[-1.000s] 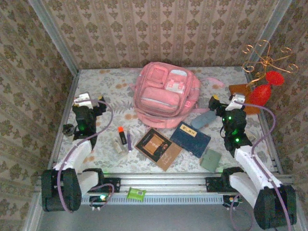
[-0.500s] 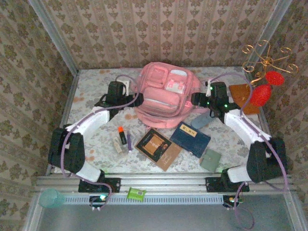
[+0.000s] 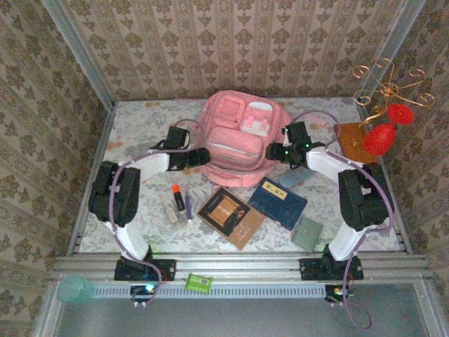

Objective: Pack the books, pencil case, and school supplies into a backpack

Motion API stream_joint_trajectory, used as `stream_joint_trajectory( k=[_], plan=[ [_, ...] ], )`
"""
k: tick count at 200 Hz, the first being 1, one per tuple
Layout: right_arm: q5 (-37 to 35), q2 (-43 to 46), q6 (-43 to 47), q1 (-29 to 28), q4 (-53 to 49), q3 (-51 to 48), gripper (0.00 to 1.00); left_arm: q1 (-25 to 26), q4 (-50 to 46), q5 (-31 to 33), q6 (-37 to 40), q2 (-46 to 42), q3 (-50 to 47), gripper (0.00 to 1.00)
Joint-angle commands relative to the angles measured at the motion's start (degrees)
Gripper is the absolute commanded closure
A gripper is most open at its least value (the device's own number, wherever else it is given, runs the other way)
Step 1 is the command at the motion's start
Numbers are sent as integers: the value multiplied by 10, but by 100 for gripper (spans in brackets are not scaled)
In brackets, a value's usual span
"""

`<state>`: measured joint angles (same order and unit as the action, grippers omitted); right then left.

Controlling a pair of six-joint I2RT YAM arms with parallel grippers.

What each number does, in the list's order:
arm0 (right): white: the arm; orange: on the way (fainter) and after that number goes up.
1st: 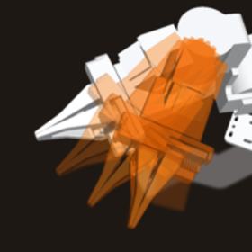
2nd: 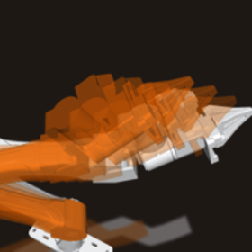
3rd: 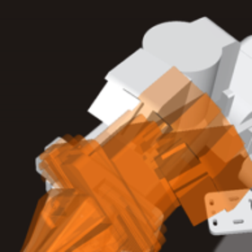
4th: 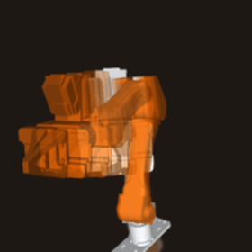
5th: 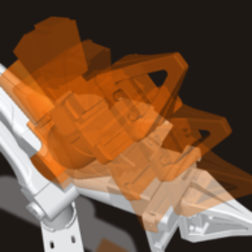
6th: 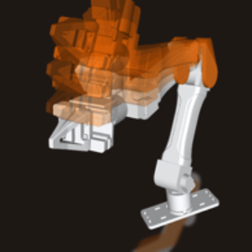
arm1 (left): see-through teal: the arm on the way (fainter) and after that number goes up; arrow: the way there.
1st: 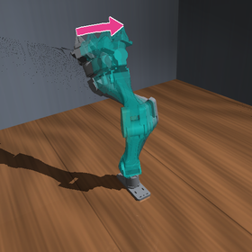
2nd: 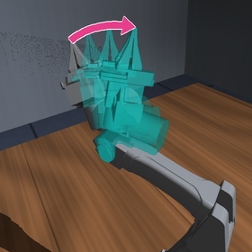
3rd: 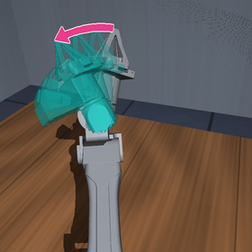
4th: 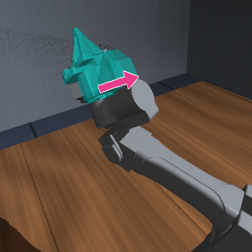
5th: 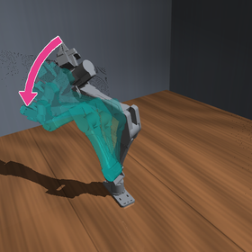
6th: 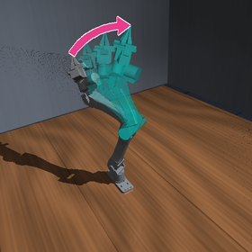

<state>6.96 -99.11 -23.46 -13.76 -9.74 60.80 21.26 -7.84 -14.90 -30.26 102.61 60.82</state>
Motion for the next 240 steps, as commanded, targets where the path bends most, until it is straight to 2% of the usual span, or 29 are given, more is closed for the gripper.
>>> stream_joint_trajectory(
  k=[1,11,32,52,84,110,134,170,191,213,240],
  plan=[
    [36,-30,-38,-14,22,12,33,10,43,-46,-39,24,25,27],
    [51,-41,-44,-20,37,15,34,10,52,-49,-43,35,29,34],
    [97,-51,-43,-32,71,26,35,0,64,-54,-44,40,30,60],
    [109,-20,9,-32,65,30,34,-38,79,-66,-39,18,11,81],
    [63,26,111,-10,-4,34,28,-97,49,-112,3,1,24,100],
    [82,18,151,26,-22,32,28,-122,46,-122,6,5,32,100],
    [116,-1,166,24,-17,35,31,-136,58,-127,-8,16,40,100],
    [93,-29,142,30,-25,56,32,-152,52,-137,-2,45,80,100],
    [79,-67,82,41,-66,115,30,-163,-8,-159,51,57,121,100],
    [109,-106,-17,56,-11,131,31,-168,-48,-175,95,67,142,100],
    [83,-171,-86,55,-1,175,32,-172,-59,-197,106,86,170,100]
  ],
)
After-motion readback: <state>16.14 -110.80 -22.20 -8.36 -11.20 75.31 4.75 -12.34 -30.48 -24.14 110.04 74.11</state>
